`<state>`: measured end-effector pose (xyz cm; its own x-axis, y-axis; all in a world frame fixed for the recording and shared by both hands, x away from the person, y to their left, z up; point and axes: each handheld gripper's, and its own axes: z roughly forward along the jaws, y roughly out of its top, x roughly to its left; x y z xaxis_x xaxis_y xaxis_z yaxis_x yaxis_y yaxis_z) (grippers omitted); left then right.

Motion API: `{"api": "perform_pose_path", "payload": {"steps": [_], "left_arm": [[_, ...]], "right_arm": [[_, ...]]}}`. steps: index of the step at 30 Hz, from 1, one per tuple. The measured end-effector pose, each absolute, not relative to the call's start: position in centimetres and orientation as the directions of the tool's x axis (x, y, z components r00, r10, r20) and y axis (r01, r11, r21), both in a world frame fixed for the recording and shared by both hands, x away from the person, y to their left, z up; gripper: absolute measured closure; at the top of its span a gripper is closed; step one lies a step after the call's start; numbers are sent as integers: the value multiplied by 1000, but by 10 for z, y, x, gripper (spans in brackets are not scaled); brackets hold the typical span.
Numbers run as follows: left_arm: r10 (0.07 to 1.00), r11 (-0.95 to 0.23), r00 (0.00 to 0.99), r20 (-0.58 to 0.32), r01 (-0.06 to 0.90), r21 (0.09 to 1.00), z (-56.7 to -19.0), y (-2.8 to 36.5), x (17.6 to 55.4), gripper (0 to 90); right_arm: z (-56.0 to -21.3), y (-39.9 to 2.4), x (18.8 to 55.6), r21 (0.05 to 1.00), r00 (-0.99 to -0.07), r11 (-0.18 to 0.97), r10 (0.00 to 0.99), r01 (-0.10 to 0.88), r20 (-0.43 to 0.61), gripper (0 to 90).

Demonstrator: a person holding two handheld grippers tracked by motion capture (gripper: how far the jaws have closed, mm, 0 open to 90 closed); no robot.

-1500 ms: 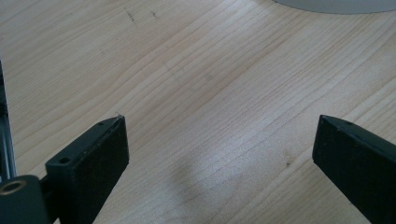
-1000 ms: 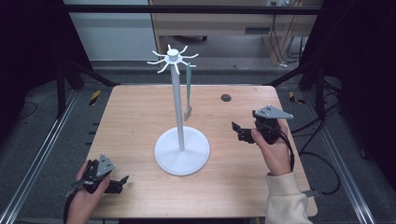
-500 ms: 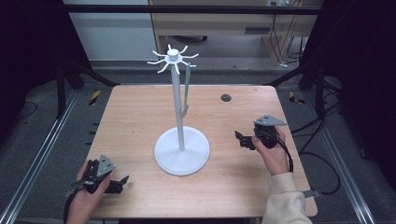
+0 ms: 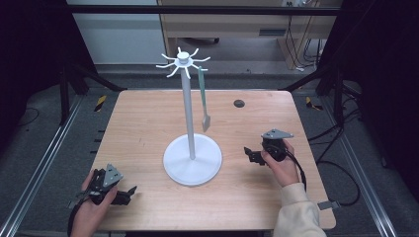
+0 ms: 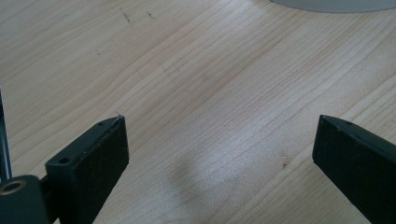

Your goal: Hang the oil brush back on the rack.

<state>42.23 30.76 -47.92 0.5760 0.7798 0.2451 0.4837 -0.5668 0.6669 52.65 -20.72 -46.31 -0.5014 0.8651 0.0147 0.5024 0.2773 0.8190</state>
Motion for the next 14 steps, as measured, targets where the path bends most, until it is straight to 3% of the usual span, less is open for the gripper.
{"api": "perform_pose_path", "payload": {"steps": [14], "left_arm": [[779, -569, 576, 247, 483, 666, -479, 308, 423, 32]], "right_arm": [[-480, -189, 528, 758, -575, 369, 818, 538, 10, 126]]}}
